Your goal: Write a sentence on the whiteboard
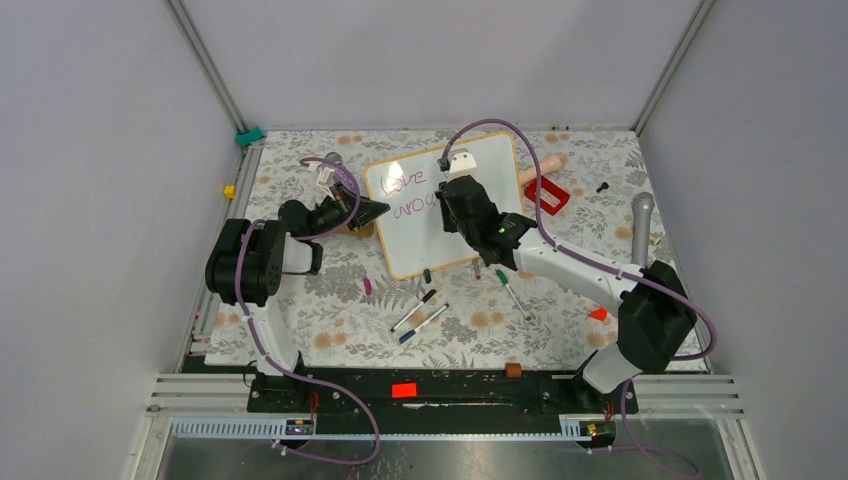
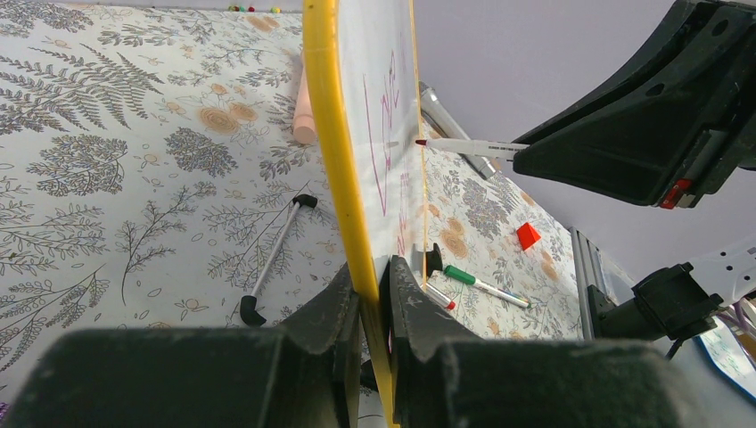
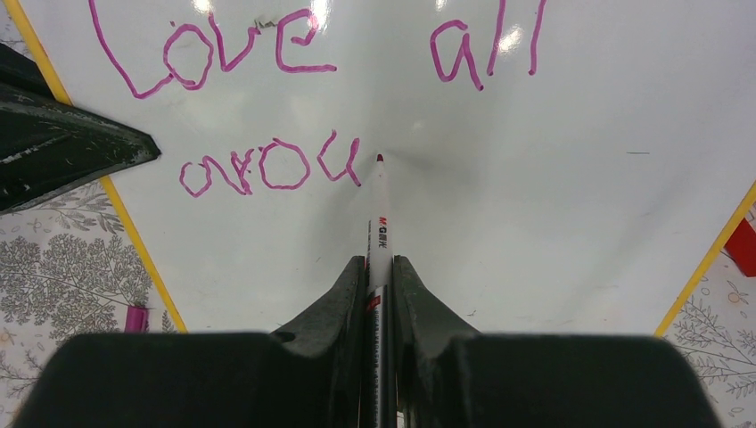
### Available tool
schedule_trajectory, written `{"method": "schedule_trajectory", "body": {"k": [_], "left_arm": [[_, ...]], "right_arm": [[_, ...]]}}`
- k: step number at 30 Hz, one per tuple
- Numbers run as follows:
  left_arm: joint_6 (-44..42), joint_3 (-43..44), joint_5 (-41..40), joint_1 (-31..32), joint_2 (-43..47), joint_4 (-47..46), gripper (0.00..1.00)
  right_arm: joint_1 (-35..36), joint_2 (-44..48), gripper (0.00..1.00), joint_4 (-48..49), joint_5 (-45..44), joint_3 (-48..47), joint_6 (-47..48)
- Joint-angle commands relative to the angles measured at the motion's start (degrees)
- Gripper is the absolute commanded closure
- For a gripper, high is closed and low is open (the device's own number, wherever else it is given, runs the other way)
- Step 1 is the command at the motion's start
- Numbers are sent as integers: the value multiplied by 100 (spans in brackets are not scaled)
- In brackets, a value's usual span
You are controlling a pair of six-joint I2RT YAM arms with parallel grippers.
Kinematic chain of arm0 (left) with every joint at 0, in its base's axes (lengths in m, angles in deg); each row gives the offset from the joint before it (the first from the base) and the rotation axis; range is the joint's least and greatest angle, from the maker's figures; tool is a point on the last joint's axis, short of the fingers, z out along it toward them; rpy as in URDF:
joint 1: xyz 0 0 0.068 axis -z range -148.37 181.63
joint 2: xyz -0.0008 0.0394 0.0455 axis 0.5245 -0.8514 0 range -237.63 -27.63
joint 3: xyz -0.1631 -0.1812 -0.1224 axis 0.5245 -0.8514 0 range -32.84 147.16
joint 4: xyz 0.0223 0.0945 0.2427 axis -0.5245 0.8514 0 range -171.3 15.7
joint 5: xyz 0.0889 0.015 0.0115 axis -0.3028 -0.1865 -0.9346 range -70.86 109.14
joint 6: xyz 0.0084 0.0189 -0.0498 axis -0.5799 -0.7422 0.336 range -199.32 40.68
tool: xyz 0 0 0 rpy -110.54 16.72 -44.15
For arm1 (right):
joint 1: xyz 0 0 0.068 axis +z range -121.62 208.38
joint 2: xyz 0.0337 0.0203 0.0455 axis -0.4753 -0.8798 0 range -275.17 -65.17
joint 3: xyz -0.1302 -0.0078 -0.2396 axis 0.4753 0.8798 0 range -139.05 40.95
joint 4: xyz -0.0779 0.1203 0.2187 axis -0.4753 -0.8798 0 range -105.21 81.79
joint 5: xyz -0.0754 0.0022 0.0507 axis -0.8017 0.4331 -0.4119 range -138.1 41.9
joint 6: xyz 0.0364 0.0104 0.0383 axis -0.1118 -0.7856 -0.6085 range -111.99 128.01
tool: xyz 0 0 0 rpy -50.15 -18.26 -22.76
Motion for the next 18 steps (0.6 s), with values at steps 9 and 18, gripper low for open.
{"method": "schedule_trajectory", "body": {"k": [9,18], "left_arm": [[-927,-42,390,-11,-214,-43,100],[-929,-42,400,-11,-216,-45,100]], "right_arm": [[-116,-113,100,-25,-120,-424,-39],[-126,-236,100,-103,-57,-563,-48]]}}
